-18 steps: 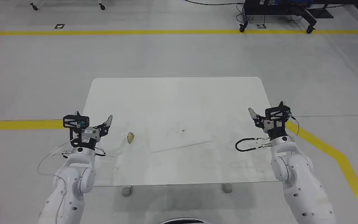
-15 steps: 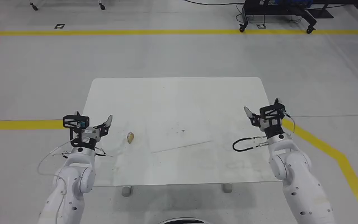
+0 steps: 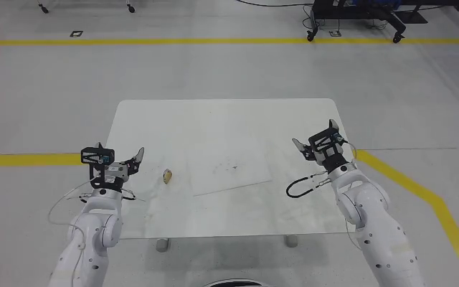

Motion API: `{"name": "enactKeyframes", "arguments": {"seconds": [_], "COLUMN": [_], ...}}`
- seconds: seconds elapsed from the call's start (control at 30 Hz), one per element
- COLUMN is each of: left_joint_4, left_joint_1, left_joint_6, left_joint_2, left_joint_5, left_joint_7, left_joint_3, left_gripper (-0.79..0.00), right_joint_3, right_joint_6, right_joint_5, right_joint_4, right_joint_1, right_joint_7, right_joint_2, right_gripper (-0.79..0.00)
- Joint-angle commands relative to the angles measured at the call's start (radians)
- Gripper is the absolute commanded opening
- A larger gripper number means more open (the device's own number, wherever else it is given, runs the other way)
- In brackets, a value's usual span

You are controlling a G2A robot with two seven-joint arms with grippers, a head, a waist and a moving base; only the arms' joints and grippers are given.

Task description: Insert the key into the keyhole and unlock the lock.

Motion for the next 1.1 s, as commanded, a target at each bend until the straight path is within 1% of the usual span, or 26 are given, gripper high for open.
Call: {"name": "enactKeyframes", "arguments": {"seconds": [0.0, 0.1, 0.17, 0.23, 0.33, 0.47, 0.6, 0.73, 0.83, 0.97, 1.07], "left_joint_4": [0.0, 0.0, 0.0, 0.0, 0.0, 0.0, 0.0, 0.0, 0.0, 0.0, 0.0], "left_joint_1": [0.0, 0.0, 0.0, 0.0, 0.0, 0.0, 0.0, 0.0, 0.0, 0.0, 0.0], "left_joint_6": [0.0, 0.0, 0.0, 0.0, 0.0, 0.0, 0.0, 0.0, 0.0, 0.0, 0.0], "left_joint_2": [0.0, 0.0, 0.0, 0.0, 0.0, 0.0, 0.0, 0.0, 0.0, 0.0, 0.0], "left_joint_5": [0.0, 0.0, 0.0, 0.0, 0.0, 0.0, 0.0, 0.0, 0.0, 0.0, 0.0], "left_joint_7": [0.0, 0.0, 0.0, 0.0, 0.0, 0.0, 0.0, 0.0, 0.0, 0.0, 0.0], "left_joint_3": [0.0, 0.0, 0.0, 0.0, 0.0, 0.0, 0.0, 0.0, 0.0, 0.0, 0.0], "left_gripper": [0.0, 0.0, 0.0, 0.0, 0.0, 0.0, 0.0, 0.0, 0.0, 0.0, 0.0], "right_joint_3": [-0.006, -0.056, -0.098, -0.135, -0.185, -0.239, -0.313, -0.377, -0.419, -0.486, -0.559], "right_joint_6": [-0.009, -0.105, -0.202, -0.274, -0.348, -0.453, -0.586, -0.706, -0.762, -0.828, -0.853], "right_joint_5": [0.0, -0.046, -0.075, -0.119, -0.127, -0.111, -0.127, -0.105, -0.089, -0.082, -0.117], "right_joint_4": [0.001, 0.025, 0.043, 0.057, 0.08, 0.151, 0.255, 0.414, 0.531, 0.67, 0.73], "right_joint_1": [0.001, 0.053, 0.099, 0.14, 0.186, 0.259, 0.357, 0.468, 0.547, 0.646, 0.701], "right_joint_7": [-0.004, 0.0, -0.024, -0.034, -0.047, -0.056, -0.036, -0.041, -0.055, -0.11, -0.148], "right_joint_2": [0.0, 0.001, 0.002, 0.004, 0.001, -0.002, -0.008, -0.018, -0.028, -0.047, -0.065], "right_gripper": [0.0, 0.0, 0.0, 0.0, 0.0, 0.0, 0.0, 0.0, 0.0, 0.0, 0.0]}}
